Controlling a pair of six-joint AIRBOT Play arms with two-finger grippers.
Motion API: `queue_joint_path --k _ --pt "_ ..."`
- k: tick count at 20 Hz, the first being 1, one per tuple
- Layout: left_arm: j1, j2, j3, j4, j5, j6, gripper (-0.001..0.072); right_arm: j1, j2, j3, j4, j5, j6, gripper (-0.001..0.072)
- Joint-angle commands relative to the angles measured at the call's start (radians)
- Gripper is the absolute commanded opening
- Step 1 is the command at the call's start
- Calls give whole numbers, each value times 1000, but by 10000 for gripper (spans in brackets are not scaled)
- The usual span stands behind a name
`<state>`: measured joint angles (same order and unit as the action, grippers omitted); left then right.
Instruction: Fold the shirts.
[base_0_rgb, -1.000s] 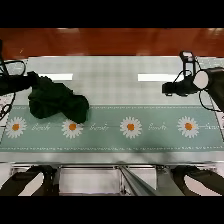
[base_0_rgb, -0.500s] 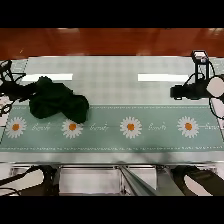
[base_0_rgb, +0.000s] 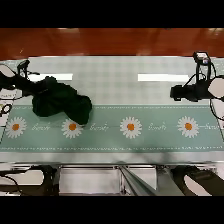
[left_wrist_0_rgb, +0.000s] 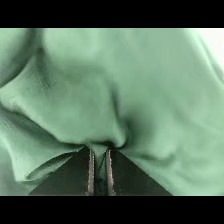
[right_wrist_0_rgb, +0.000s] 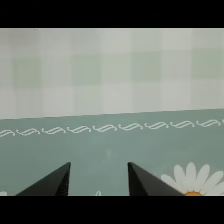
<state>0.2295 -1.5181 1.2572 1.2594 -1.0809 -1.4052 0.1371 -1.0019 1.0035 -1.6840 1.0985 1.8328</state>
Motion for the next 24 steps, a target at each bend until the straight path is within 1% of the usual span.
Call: queue_joint_path --k 1,4,9,11,14,16,18,19,22,24 --pt "-25 82 186 -132 -125 59 24 1 62 28 -99 1 32 410" --pt "-36 221 359 -265 -101 59 24 1 163 51 -131 -2 40 410" --pt "-132 373 602 -293 -87 58 24 1 296 51 -106 29 40 410" --pt "-196 401 699 -296 -79 46 24 1 333 51 -91 34 40 410" --pt "-309 410 830 -296 -19 19 23 1 374 51 -64 45 36 410" --pt "-386 425 832 -296 35 -6 24 1 394 50 -49 61 27 410" --pt "-463 428 795 -296 34 -50 24 1 407 50 -43 77 19 410" --pt "-510 428 753 -296 35 -51 24 1 408 50 -42 79 15 410" --pt "-668 432 549 -296 37 -59 24 1 408 49 -42 85 13 410" --pt "-768 456 342 -298 106 -74 24 1 407 48 -43 85 13 410"
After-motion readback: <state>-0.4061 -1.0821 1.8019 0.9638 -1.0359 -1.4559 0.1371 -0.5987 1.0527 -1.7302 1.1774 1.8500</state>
